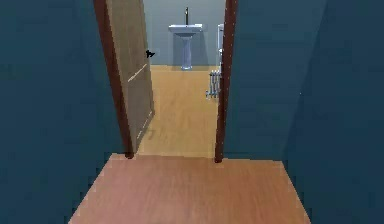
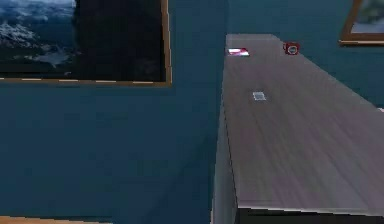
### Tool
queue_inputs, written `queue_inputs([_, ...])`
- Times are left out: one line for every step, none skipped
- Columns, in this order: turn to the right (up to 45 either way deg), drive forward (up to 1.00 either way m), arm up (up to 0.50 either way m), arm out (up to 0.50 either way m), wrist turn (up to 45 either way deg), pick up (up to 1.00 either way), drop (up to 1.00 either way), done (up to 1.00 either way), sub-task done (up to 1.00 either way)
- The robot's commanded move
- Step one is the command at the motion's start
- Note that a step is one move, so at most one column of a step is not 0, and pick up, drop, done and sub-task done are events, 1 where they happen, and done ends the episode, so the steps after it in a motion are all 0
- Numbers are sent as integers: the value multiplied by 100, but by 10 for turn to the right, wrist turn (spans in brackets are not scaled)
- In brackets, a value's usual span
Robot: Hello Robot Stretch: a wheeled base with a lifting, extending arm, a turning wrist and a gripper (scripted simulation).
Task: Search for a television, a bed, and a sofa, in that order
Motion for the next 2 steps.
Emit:
queue_inputs([0, 55, 0, 0, 0, 0, 0, 0, 0])
queue_inputs([0, 100, 0, 0, 0, 0, 0, 0, 0])
